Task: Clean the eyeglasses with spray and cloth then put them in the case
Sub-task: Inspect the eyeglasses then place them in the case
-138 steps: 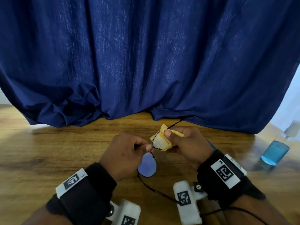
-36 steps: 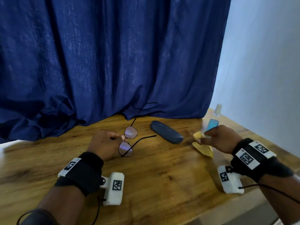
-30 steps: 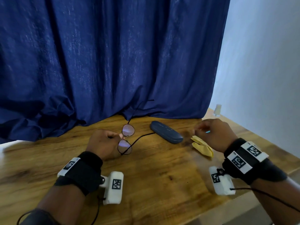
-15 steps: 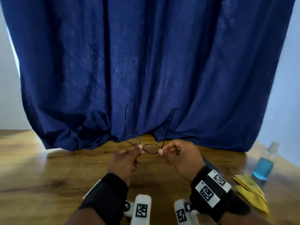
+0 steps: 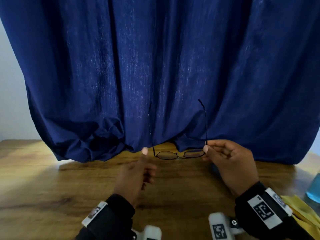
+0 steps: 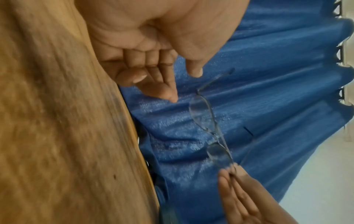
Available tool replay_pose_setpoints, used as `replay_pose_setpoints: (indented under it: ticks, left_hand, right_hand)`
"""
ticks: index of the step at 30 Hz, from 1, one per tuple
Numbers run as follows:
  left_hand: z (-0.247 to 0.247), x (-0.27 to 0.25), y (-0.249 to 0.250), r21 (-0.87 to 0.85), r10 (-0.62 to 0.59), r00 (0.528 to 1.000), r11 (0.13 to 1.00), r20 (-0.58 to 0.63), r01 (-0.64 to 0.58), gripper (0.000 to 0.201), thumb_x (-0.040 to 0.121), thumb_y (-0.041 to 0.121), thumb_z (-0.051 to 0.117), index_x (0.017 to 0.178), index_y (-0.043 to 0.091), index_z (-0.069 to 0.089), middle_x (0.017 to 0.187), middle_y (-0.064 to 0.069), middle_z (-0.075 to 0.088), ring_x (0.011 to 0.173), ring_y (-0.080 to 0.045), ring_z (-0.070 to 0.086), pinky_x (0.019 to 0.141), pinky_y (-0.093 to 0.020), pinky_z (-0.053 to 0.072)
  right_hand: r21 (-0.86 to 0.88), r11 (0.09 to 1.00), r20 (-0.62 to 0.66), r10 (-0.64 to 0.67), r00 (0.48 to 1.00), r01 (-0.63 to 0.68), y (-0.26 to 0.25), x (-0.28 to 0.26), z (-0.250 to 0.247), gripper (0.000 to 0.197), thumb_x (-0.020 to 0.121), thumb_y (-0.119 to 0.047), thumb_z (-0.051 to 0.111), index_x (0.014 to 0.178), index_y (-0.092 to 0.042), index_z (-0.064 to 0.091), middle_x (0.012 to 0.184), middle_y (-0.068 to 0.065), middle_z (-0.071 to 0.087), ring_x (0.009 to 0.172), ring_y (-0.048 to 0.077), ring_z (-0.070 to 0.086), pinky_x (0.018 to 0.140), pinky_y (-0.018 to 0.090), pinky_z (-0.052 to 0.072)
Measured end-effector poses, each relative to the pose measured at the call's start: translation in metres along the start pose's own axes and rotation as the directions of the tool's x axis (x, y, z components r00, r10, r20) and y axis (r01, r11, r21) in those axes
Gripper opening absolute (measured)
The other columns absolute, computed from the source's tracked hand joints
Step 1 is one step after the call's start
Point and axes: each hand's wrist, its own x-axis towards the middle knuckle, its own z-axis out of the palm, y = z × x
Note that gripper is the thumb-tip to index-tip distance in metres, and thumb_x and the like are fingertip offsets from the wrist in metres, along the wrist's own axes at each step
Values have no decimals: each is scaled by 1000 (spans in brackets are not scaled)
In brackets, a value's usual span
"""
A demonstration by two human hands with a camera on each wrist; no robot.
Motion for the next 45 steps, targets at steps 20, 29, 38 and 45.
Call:
replay_pose_setpoints:
  ticks: [20, 29, 38, 45]
  left_hand:
    - [-1, 2, 4, 191, 420, 906, 895, -53, -404, 22, 92, 13, 69, 109, 27, 74, 85, -1, 79, 79, -10, 74, 70, -25, 62]
    - [-5, 3, 3, 385, 441, 896, 818, 58, -427, 32, 97, 10, 63, 97, 38, 78, 83, 3, 75, 75, -8, 69, 74, -21, 60]
    - [-5, 1, 7, 350, 342, 939, 877, 25, -329, 20, 96, 14, 65, 96, 28, 79, 76, -1, 74, 69, -9, 66, 71, -26, 58]
    - [-10, 12, -2, 123, -222, 973, 969, 68, 213, 16, 92, 3, 68, 101, -8, 74, 68, -12, 64, 57, -16, 55, 47, -23, 45]
  right_hand:
    - [100, 988, 30, 114, 993, -117, 5, -10, 6, 19, 84, -6, 78, 100, -12, 70, 82, 7, 79, 73, 20, 77, 66, 23, 61]
    - [25, 997, 57, 73, 996, -75, 3, -11, 5, 15, 88, -5, 73, 101, -14, 72, 84, 5, 78, 72, 11, 76, 63, 16, 58]
    - [-116, 970, 202, 236, 951, -216, 14, -7, 4, 13, 93, -6, 67, 92, -15, 77, 77, 5, 76, 68, 11, 71, 62, 17, 55]
    - [-13, 813, 312, 557, 770, -583, 20, -6, -3, 12, 94, -1, 65, 99, 8, 72, 78, 18, 72, 64, 18, 70, 60, 25, 60]
